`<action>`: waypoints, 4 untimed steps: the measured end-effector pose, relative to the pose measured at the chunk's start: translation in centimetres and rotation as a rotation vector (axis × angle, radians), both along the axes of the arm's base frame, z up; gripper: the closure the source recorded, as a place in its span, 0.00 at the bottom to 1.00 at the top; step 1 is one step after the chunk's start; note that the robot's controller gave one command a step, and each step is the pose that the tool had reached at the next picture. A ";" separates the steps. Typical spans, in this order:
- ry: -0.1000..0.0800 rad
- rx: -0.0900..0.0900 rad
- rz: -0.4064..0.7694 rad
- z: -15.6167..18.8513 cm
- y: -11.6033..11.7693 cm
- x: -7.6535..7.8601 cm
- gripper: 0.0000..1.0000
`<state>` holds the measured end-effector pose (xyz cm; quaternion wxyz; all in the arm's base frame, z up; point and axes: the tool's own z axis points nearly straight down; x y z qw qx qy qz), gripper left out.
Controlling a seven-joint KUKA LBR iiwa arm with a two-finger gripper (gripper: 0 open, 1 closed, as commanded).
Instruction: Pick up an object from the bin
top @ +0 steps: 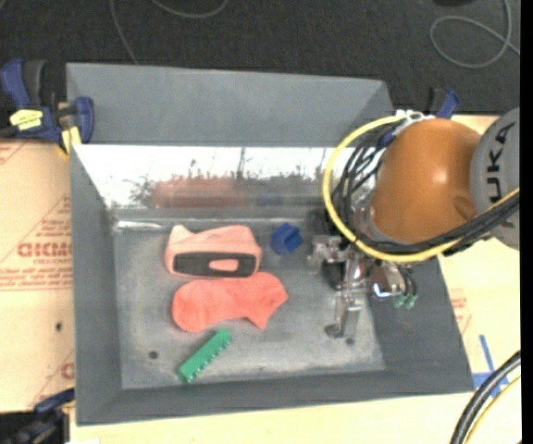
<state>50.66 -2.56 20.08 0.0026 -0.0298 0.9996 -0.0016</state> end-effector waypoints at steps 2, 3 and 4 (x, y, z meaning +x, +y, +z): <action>0.001 0.000 0.074 -7.2 5.4 1.2 0.00; -0.002 0.001 0.228 -7.2 6.4 4.4 0.00; -0.003 0.001 0.056 -5.8 7.2 5.0 0.00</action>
Offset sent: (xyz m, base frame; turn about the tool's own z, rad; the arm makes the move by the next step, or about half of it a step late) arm 0.0381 0.0948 -0.0883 -0.2337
